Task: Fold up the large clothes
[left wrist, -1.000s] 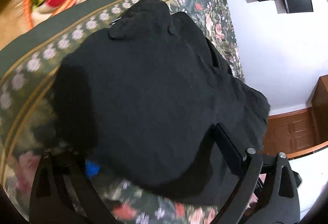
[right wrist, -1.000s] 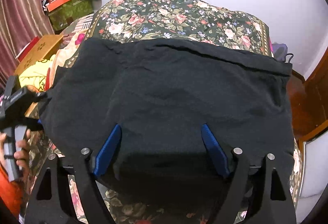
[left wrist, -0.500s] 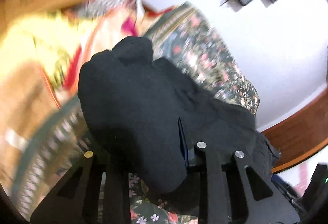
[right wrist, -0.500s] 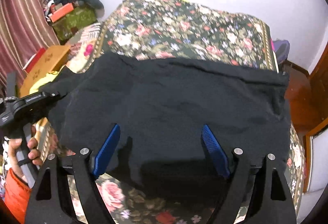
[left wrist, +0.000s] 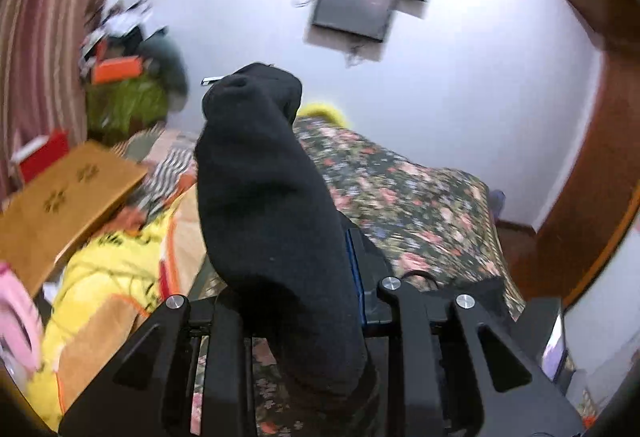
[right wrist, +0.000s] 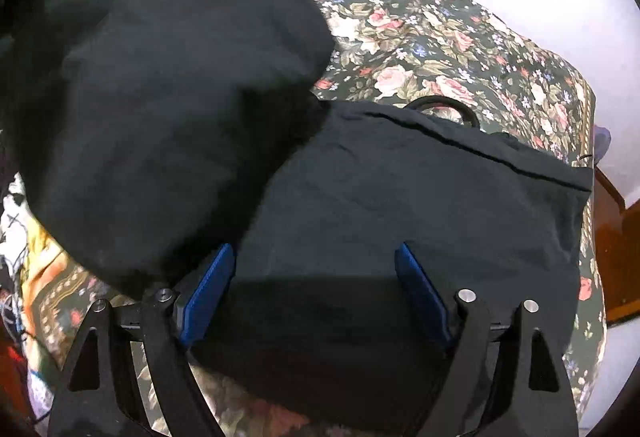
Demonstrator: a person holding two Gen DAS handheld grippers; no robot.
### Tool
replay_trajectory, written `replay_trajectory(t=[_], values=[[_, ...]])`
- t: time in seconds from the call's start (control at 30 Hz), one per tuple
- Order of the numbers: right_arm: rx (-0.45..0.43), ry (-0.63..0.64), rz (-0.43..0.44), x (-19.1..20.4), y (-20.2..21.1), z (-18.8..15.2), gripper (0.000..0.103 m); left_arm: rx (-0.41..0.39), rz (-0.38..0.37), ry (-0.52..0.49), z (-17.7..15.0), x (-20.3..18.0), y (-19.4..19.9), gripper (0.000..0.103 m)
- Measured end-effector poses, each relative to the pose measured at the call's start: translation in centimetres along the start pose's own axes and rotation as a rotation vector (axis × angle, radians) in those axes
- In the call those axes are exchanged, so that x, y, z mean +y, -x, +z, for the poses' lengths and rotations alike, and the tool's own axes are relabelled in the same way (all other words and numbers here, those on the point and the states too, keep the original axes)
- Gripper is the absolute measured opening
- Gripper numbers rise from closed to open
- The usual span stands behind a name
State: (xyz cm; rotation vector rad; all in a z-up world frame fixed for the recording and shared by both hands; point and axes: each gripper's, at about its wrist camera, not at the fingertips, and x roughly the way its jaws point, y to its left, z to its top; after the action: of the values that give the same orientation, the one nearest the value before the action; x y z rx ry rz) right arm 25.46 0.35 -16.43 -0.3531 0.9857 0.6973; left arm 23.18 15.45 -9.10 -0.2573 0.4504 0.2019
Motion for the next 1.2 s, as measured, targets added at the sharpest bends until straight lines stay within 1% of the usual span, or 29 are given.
replay_trajectory(t=[0.07, 0.1, 0.27, 0.37, 0.47, 0.53, 0.6, 0.63, 0.67, 0.7, 0.73, 0.77, 0.83, 0.9, 0.93, 0.97, 1.07, 1.2], values=[[-0.029, -0.049, 0.009, -1.6, 1.8, -0.9, 0.080, 0.001, -0.030, -0.048, -0.1, -2.2, 0.0, 0.024], [-0.044, -0.078, -0.003, -2.4, 2.6, -1.5, 0.081, 0.005, -0.047, -0.074, -0.2, -3.5, -0.1, 0.024], [-0.111, -0.227, -0.138, -8.3, 7.9, -5.6, 0.081, 0.059, -0.133, -0.162, -1.1, -9.2, -0.6, 0.024], [-0.133, -0.297, -0.192, -11.2, 10.3, -7.5, 0.081, 0.108, -0.182, -0.213, -2.0, -12.7, -1.3, 0.025], [-0.146, -0.379, -0.217, -14.1, 12.0, -9.5, 0.081, 0.193, -0.234, -0.250, -3.7, -15.4, -2.4, 0.026], [-0.150, -0.417, -0.213, -15.2, 12.6, -10.4, 0.081, 0.269, -0.265, -0.282, -5.2, -17.2, -3.6, 0.028], [-0.154, -0.448, -0.203, -16.1, 13.0, -11.4, 0.081, 0.350, -0.283, -0.284, -6.7, -18.3, -4.9, 0.031], [-0.153, -0.460, -0.198, -16.2, 13.2, -11.8, 0.081, 0.390, -0.296, -0.279, -7.4, -18.6, -5.5, 0.037], [-0.151, -0.471, -0.194, -16.4, 13.2, -12.2, 0.081, 0.450, -0.312, -0.272, -8.2, -19.1, -6.3, 0.045], [-0.152, -0.475, -0.192, -16.5, 13.3, -12.5, 0.081, 0.506, -0.329, -0.255, -8.9, -19.1, -7.2, 0.049], [-0.153, -0.478, -0.189, -16.7, 13.4, -12.7, 0.081, 0.547, -0.344, -0.239, -9.5, -18.9, -7.9, 0.055], [-0.154, -0.477, -0.186, -16.8, 13.7, -13.2, 0.081, 0.563, -0.349, -0.233, -9.8, -18.9, -8.1, 0.058], [-0.160, -0.473, -0.179, -16.6, 14.4, -13.8, 0.081, 0.558, -0.342, -0.244, -10.1, -19.2, -7.7, 0.058], [-0.168, -0.465, -0.169, -16.4, 14.9, -13.9, 0.081, 0.556, -0.344, -0.272, -9.8, -19.6, -6.7, 0.067], [-0.172, -0.461, -0.164, -16.3, 15.2, -13.9, 0.081, 0.561, -0.356, -0.276, -9.7, -19.8, -6.1, 0.075], [-0.178, -0.458, -0.160, -16.1, 15.5, -13.8, 0.081, 0.559, -0.365, -0.281, -9.7, -20.1, -5.5, 0.079], [-0.203, -0.448, -0.152, -15.6, 16.4, -13.5, 0.081, 0.519, -0.396, -0.301, -8.6, -20.3, -3.2, 0.079], [-0.239, -0.436, -0.117, -14.8, 17.0, -12.5, 0.081, 0.466, -0.439, -0.288, -6.3, -18.8, -0.5, 0.079]])
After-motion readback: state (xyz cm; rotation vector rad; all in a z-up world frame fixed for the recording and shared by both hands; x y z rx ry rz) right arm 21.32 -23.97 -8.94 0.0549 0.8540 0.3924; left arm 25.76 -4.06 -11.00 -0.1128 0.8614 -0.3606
